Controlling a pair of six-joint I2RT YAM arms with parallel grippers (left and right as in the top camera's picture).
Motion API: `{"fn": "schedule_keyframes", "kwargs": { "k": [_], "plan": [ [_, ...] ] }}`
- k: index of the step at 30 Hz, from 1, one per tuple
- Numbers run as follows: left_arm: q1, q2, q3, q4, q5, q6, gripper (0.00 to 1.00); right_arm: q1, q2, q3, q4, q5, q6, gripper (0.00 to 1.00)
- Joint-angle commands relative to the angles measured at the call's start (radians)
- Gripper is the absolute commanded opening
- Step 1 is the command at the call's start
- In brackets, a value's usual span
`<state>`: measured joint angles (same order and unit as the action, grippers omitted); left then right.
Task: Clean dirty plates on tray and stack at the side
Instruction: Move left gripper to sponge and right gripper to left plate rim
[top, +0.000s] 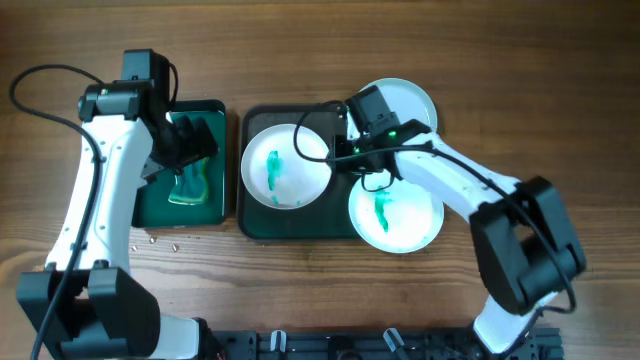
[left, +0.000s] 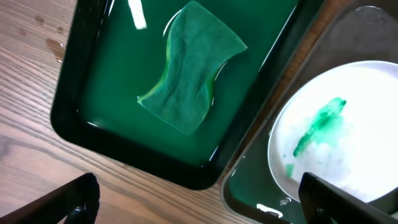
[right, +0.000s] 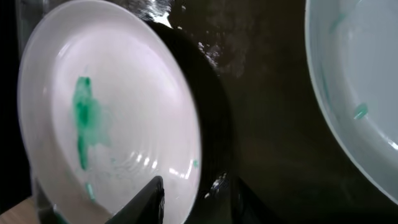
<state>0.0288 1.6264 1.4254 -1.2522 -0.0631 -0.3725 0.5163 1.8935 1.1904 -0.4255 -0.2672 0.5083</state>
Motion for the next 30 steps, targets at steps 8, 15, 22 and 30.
{"fn": "schedule_keyframes", "kwargs": {
  "k": [8,15,22,30],
  "plan": [
    [0.037,0.071,0.015,0.039,-0.040,-0.001,0.95,0.014,0.108,0.019,0.055,-0.002,0.030,0.15],
    [0.043,0.163,0.012,0.061,-0.043,0.031,0.80,0.014,0.111,0.019,0.055,0.009,0.044,0.04],
    [0.043,0.274,-0.002,0.196,-0.043,0.139,0.68,0.014,0.110,0.018,0.058,0.009,0.055,0.04],
    [0.043,0.401,-0.002,0.239,-0.052,0.187,0.58,0.014,0.110,0.019,0.059,0.009,0.076,0.04]
  ]
}}
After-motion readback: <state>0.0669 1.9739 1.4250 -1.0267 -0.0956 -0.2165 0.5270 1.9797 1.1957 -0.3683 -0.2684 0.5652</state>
